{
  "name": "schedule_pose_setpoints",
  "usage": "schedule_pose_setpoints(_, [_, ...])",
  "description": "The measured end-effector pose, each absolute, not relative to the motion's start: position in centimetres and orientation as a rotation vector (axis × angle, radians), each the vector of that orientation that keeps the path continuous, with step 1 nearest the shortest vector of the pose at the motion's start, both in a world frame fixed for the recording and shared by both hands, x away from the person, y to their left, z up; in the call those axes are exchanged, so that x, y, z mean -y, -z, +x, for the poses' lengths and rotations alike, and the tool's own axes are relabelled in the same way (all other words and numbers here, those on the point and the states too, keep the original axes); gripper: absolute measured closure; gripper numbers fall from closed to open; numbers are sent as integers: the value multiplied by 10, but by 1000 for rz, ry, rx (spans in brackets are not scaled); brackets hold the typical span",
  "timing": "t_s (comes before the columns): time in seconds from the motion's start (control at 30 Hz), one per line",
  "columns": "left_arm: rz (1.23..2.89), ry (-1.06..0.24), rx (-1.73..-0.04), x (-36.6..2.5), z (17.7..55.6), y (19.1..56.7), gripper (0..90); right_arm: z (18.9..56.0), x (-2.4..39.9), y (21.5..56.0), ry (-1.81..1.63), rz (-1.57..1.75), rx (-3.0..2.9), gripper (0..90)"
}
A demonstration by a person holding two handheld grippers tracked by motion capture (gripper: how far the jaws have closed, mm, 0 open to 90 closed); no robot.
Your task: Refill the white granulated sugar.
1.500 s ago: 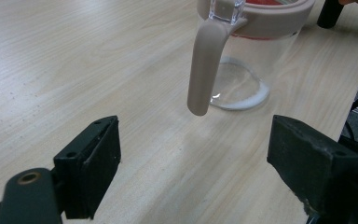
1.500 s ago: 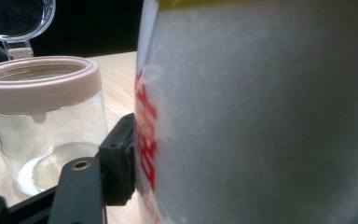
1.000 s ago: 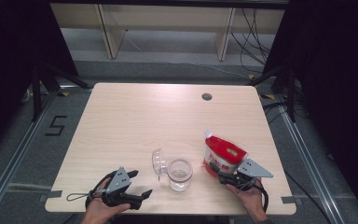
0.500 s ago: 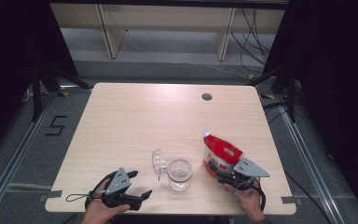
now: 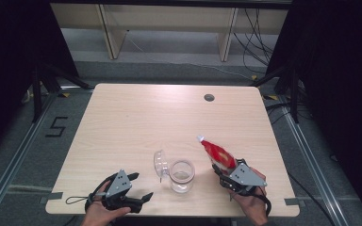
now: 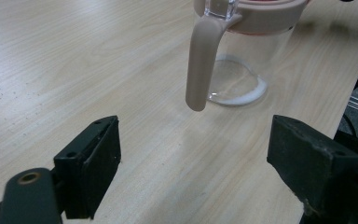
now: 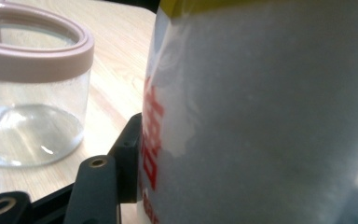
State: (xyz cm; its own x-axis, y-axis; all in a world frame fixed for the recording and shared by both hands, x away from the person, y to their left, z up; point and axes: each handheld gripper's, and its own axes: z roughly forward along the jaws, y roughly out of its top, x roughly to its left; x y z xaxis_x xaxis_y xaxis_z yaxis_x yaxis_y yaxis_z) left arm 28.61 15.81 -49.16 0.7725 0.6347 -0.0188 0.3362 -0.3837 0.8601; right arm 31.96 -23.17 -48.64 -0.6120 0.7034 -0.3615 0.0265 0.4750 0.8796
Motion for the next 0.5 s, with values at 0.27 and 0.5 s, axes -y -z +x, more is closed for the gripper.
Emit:
schedule_pose_setpoints(0.27, [1996,-388,-734,-158,286,492,170,301,224,470,-1030,458,-1962,460])
schedule_pose_setpoints(0.5, [2001,-379,-760,-158,285,493,170,285,218,461,-847,278,-1946,462])
